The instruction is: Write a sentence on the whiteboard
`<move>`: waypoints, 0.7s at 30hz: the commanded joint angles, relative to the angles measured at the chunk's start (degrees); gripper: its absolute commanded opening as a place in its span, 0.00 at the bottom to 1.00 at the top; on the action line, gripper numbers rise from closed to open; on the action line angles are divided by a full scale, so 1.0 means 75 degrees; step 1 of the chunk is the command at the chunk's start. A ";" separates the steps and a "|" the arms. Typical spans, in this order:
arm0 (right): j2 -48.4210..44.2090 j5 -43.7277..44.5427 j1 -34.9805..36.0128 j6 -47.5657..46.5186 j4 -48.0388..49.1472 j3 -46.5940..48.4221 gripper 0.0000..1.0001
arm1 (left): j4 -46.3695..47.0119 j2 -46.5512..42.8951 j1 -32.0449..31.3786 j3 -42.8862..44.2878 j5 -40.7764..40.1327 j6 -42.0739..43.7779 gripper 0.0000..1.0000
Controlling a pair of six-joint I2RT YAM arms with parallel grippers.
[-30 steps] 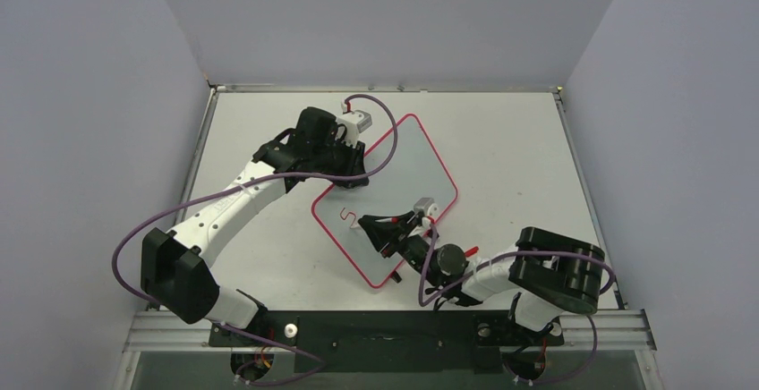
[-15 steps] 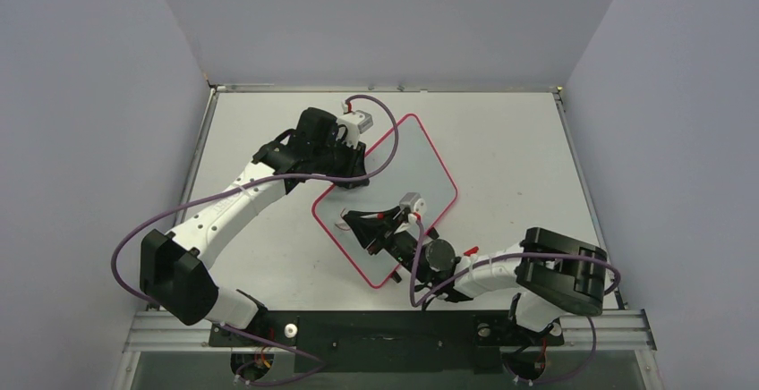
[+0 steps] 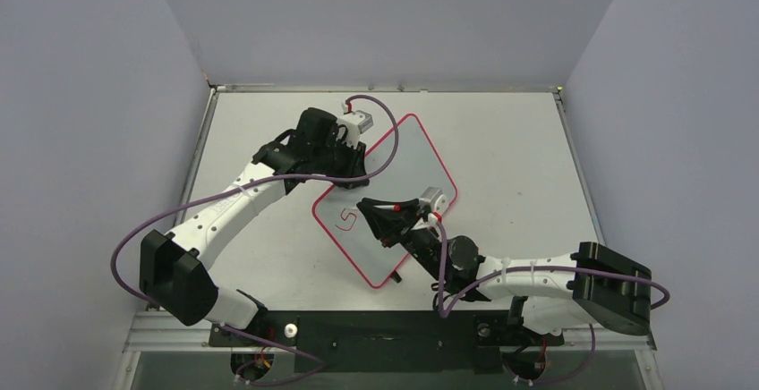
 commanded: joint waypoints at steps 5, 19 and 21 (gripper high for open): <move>-0.0080 0.0229 -0.0168 -0.0950 -0.0164 -0.0246 0.00 | -0.0564 0.0022 -0.0059 0.0127 -0.1554 0.1093 0.00; 0.0617 -0.0295 -0.0644 -0.0826 0.0618 -0.0517 0.00 | -0.1340 0.0080 -0.0209 0.0660 -0.1493 0.1257 0.00; 0.0610 -0.0346 -0.0675 -0.0813 0.0712 -0.0552 0.00 | -0.1115 -0.0016 -0.0257 0.0429 -0.1507 0.1218 0.00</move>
